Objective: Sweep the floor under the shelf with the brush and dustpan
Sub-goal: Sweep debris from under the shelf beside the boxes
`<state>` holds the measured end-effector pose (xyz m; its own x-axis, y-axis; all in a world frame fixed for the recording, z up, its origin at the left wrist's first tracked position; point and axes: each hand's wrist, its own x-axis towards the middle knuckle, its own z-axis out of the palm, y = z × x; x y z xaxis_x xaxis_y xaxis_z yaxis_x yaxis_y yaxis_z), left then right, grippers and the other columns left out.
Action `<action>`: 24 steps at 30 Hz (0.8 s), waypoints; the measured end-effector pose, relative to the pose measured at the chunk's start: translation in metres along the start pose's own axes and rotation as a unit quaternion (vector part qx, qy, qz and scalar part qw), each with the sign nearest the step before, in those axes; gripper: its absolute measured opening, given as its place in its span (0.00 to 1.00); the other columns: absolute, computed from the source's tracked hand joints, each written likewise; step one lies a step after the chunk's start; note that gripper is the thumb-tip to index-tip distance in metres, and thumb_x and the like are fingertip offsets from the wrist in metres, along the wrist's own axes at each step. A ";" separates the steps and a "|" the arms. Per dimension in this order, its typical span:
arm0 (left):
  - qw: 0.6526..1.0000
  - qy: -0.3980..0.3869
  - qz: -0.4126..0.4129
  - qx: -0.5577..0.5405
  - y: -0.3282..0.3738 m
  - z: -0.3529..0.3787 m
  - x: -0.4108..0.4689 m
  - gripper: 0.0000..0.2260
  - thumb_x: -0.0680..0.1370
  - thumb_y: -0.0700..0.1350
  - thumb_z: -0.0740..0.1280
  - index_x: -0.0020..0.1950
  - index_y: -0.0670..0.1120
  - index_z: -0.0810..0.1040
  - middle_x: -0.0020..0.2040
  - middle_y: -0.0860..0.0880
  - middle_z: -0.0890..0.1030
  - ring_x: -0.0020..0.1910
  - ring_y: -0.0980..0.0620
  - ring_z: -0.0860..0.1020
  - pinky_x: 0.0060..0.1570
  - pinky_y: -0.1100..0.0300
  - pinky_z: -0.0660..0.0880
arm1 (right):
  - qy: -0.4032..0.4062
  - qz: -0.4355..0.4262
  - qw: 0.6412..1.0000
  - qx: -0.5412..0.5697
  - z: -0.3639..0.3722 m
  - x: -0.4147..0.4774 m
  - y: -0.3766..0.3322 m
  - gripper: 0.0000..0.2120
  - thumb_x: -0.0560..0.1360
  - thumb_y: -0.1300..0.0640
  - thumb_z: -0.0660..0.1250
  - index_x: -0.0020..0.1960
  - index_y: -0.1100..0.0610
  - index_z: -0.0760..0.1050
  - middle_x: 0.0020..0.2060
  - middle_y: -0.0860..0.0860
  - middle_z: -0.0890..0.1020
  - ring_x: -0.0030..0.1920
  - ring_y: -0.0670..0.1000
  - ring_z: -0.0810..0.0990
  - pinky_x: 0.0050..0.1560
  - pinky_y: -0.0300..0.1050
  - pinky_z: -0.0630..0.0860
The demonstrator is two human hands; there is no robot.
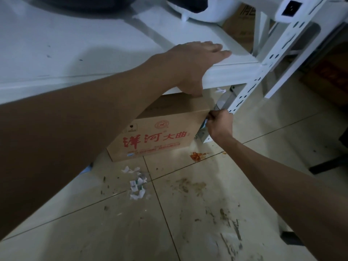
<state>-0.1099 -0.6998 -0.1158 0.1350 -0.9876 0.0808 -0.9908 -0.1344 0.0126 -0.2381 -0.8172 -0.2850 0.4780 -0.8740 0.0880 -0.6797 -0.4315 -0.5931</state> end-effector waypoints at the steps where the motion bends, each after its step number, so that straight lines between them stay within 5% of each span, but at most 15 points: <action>1: 1.000 0.001 0.001 -0.002 0.000 0.000 0.000 0.47 0.71 0.49 0.73 0.81 0.54 0.44 0.81 0.52 0.48 0.79 0.50 0.49 0.75 0.50 0.55 | 0.010 0.016 0.999 0.034 0.002 0.001 -0.002 0.13 0.70 0.70 0.57 0.38 0.67 0.80 0.32 0.66 0.80 0.31 0.50 0.70 0.35 0.44 0.75; 4: 1.000 0.004 -0.002 0.000 0.000 0.000 -0.002 0.47 0.72 0.49 0.72 0.81 0.54 0.44 0.81 0.51 0.48 0.79 0.50 0.49 0.74 0.50 0.54 | 0.030 0.060 0.994 0.083 0.009 -0.001 -0.012 0.13 0.70 0.71 0.56 0.39 0.70 0.80 0.35 0.68 0.80 0.32 0.50 0.69 0.36 0.41 0.73; 8: 1.000 0.013 -0.008 0.009 0.003 0.001 -0.003 0.46 0.72 0.48 0.72 0.81 0.54 0.45 0.81 0.51 0.49 0.79 0.49 0.49 0.74 0.49 0.56 | 0.045 0.145 0.974 0.166 0.021 -0.004 -0.018 0.12 0.74 0.70 0.59 0.48 0.67 0.82 0.39 0.57 0.81 0.37 0.51 0.76 0.49 0.39 0.78; 12: 1.000 0.011 -0.001 0.012 0.004 0.000 -0.005 0.45 0.73 0.50 0.72 0.81 0.52 0.45 0.81 0.50 0.49 0.79 0.48 0.50 0.74 0.49 0.54 | 0.035 0.178 0.963 0.199 0.032 -0.001 -0.015 0.18 0.75 0.70 0.60 0.30 0.54 0.70 0.33 0.49 0.75 0.40 0.49 0.72 0.51 0.34 0.68; 15: 1.000 0.017 -0.005 0.018 0.005 0.001 -0.004 0.46 0.72 0.48 0.72 0.81 0.52 0.45 0.81 0.50 0.49 0.79 0.48 0.50 0.74 0.49 0.55 | 0.029 0.180 0.961 0.207 0.040 0.001 -0.010 0.11 0.75 0.70 0.60 0.38 0.63 0.78 0.37 0.51 0.80 0.43 0.47 0.73 0.56 0.34 0.68; 19: 1.000 0.020 -0.003 0.014 0.004 0.001 -0.003 0.46 0.72 0.48 0.72 0.81 0.52 0.46 0.81 0.50 0.49 0.79 0.48 0.50 0.74 0.50 0.56 | 0.003 0.162 0.972 0.171 0.050 -0.004 0.004 0.11 0.72 0.72 0.59 0.43 0.70 0.81 0.35 0.54 0.79 0.39 0.45 0.71 0.47 0.29 0.64; 22: 1.000 0.018 -0.001 0.015 0.003 0.001 -0.003 0.47 0.71 0.49 0.73 0.81 0.52 0.46 0.81 0.50 0.50 0.79 0.48 0.51 0.73 0.49 0.57 | -0.001 0.149 0.978 0.144 0.050 -0.006 0.011 0.08 0.72 0.71 0.62 0.42 0.71 0.80 0.34 0.55 0.80 0.40 0.49 0.77 0.46 0.34 0.73; 23: 1.000 0.019 0.000 0.014 0.003 0.001 -0.003 0.47 0.71 0.50 0.73 0.81 0.52 0.46 0.81 0.50 0.50 0.79 0.48 0.51 0.73 0.49 0.57 | 0.003 0.141 0.982 0.128 0.051 -0.007 0.013 0.07 0.71 0.71 0.62 0.43 0.71 0.80 0.35 0.58 0.82 0.42 0.44 0.69 0.46 0.38 0.75; 24: 1.000 0.020 0.001 0.013 0.004 0.001 -0.003 0.46 0.71 0.51 0.73 0.81 0.52 0.46 0.81 0.50 0.50 0.79 0.48 0.51 0.73 0.49 0.57 | 0.008 0.127 0.986 0.107 0.051 -0.009 0.015 0.08 0.71 0.70 0.62 0.44 0.71 0.80 0.37 0.62 0.83 0.55 0.63 0.77 0.46 0.40 0.77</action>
<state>-0.1140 -0.6972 -0.1168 0.1316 -0.9840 0.1198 -0.9909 -0.1342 -0.0139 -0.2247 -0.8044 -0.3354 0.2972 -0.9520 -0.0737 -0.6427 -0.1424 -0.7527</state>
